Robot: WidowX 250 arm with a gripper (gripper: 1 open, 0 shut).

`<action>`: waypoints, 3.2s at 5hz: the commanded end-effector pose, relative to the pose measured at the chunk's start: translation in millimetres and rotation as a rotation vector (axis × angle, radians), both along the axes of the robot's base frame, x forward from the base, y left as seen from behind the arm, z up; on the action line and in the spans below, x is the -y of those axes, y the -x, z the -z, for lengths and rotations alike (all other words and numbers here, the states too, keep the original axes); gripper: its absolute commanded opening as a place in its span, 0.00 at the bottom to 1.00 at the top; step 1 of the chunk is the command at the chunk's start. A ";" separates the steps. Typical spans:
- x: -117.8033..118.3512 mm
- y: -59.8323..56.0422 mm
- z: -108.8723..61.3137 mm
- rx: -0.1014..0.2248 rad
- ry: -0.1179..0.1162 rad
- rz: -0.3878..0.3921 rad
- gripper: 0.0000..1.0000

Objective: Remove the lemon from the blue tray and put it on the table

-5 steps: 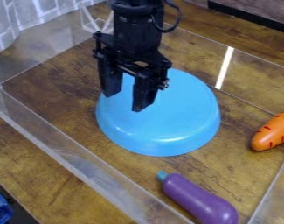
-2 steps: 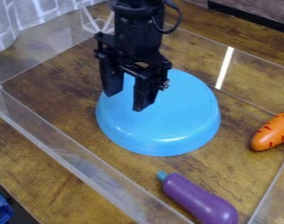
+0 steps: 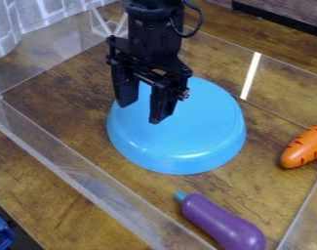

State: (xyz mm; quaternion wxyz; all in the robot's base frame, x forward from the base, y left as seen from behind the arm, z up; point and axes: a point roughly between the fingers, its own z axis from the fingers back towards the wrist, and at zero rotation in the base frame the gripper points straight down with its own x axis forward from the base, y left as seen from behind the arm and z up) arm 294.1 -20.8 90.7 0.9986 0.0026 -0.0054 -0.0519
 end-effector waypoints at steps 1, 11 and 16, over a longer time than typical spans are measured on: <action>-5.8 -3.8 -7.1 0.033 -0.004 -0.013 1.00; -8.1 -10.7 -6.1 0.066 -0.014 0.002 1.00; 15.2 -13.7 -0.5 0.070 0.008 0.042 1.00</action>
